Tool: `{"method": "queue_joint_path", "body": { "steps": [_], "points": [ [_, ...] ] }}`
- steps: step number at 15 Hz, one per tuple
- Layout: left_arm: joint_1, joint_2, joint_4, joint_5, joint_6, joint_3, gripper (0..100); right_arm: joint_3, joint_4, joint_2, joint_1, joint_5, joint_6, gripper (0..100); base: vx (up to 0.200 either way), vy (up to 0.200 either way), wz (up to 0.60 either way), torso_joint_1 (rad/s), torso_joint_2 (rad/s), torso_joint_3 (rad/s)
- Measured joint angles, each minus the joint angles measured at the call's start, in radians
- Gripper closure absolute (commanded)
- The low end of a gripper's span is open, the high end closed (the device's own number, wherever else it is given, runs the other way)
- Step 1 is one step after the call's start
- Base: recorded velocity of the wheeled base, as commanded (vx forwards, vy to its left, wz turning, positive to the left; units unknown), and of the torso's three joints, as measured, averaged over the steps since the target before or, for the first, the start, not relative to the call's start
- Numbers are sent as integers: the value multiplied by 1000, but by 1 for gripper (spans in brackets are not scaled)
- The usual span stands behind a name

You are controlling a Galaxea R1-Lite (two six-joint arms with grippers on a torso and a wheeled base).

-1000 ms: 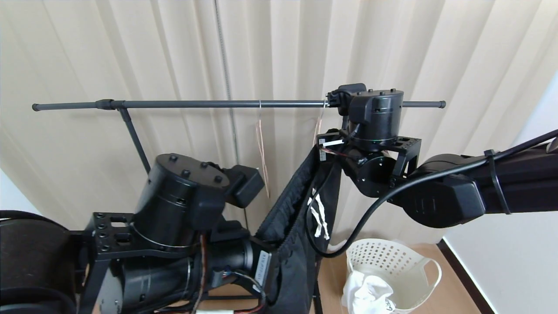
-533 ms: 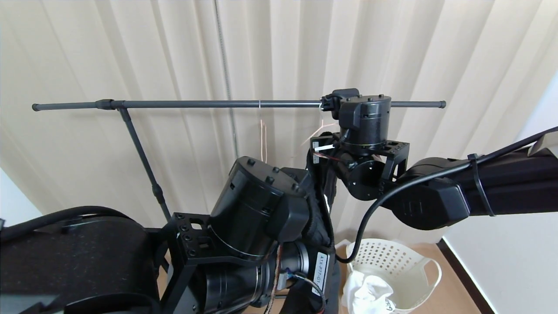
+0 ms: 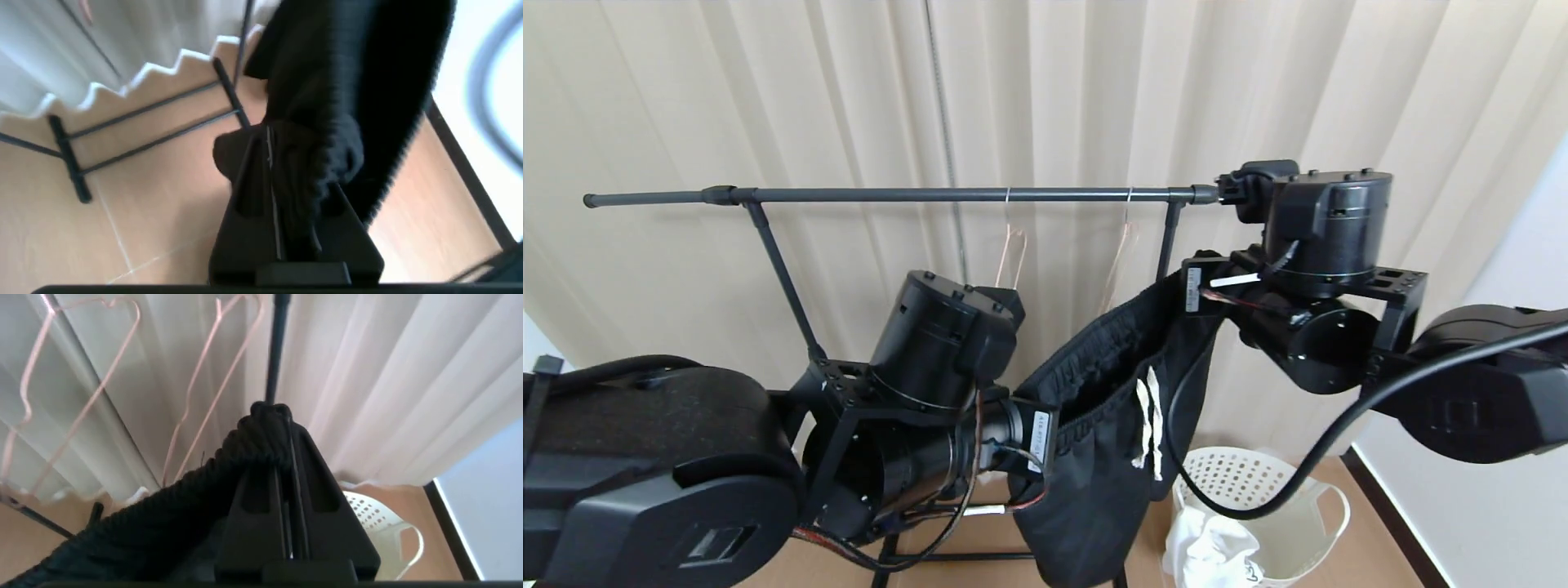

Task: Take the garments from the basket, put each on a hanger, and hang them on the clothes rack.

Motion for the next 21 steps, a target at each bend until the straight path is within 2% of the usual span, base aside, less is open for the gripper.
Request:
{"method": "queue_joint_path", "body": {
  "steps": [2, 4, 10, 11, 15, 19, 21],
  "points": [
    [67, 27, -34, 17, 33, -50, 100, 101, 3, -82, -33, 31, -9, 100, 0, 0, 0, 0, 0, 0],
    [97, 70, -50, 44, 67, -124, 100, 171, 8, -139, -52, 41, -35, 100, 0, 0, 0, 0, 0, 0],
    [117, 181, -47, 63, 116, -336, 100, 247, 15, -198, -60, 52, -89, 100, 0, 0, 0, 0, 0, 0],
    [116, 191, -47, 66, 121, -352, 100, 252, 14, -201, -60, 58, -89, 0, 0, 0, 0, 0, 0, 0],
    [113, 212, -44, 67, 122, -399, 100, 269, 17, -202, -60, 72, -105, 0, 0, 0, 0, 0, 0, 0],
    [111, 214, -43, 90, 123, -450, 100, 322, 14, -211, -61, 107, -157, 0, 0, 0, 0, 0, 0, 0],
    [112, 208, -24, 100, 123, -465, 100, 363, 10, -222, -61, 135, -210, 0, 0, 0, 0, 0, 0, 0]
  ]
}}
